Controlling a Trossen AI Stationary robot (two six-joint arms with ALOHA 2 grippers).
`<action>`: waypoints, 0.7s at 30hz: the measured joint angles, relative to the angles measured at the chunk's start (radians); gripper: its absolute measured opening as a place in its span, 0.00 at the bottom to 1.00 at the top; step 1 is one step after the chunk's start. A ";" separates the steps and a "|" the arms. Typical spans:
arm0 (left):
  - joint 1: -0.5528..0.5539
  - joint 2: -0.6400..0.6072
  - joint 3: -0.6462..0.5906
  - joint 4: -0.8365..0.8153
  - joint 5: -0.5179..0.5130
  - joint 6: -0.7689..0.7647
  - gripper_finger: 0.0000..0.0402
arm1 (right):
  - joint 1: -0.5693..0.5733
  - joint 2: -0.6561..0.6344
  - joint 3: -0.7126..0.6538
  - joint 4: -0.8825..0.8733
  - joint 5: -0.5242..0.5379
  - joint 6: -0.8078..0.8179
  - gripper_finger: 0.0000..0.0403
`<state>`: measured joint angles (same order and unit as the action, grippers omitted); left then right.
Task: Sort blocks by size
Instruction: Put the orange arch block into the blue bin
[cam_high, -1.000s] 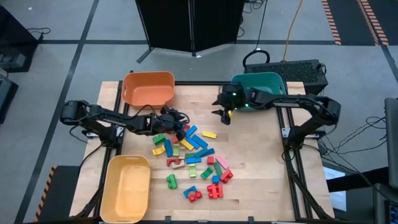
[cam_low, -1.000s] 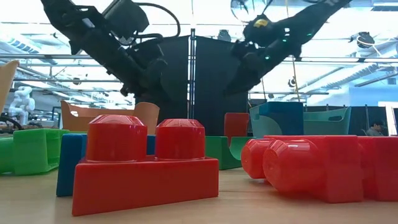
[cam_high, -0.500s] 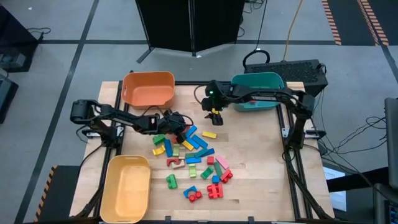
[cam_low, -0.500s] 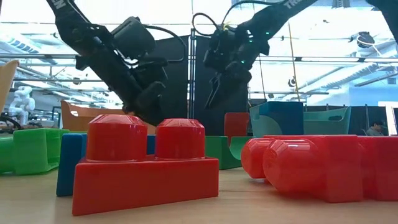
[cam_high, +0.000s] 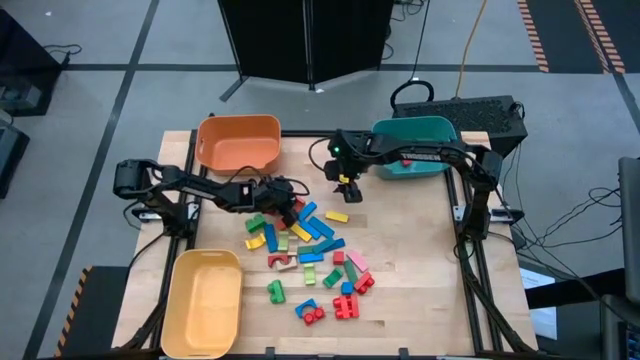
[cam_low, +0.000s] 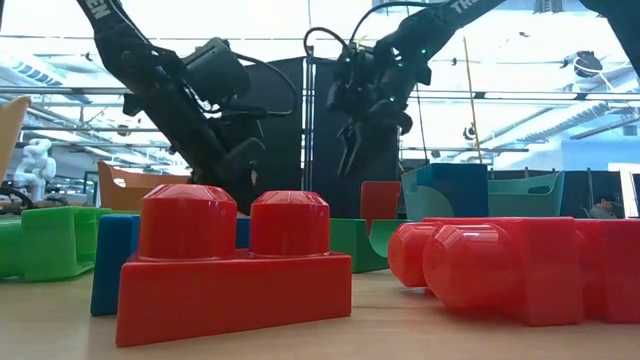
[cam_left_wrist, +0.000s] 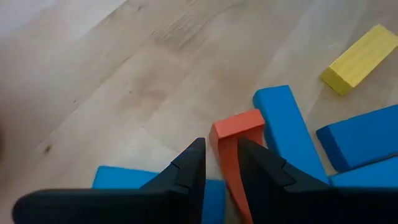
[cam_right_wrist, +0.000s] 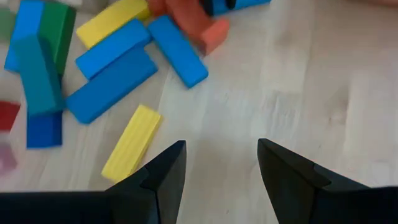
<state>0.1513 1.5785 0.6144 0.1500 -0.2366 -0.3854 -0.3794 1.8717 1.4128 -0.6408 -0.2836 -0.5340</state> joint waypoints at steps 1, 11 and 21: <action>0.000 0.007 0.000 0.009 0.000 0.000 0.23 | 0.000 0.000 0.000 -0.016 0.000 -0.002 0.46; 0.017 0.121 0.002 0.164 0.049 -0.004 0.23 | 0.000 -0.005 0.000 -0.095 0.001 0.007 0.46; 0.031 0.237 0.118 0.196 0.057 0.037 0.23 | 0.000 -0.005 0.000 -0.125 0.001 0.007 0.46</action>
<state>0.1822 1.8151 0.7326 0.3456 -0.1795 -0.3488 -0.3794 1.8664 1.4128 -0.7657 -0.2825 -0.5274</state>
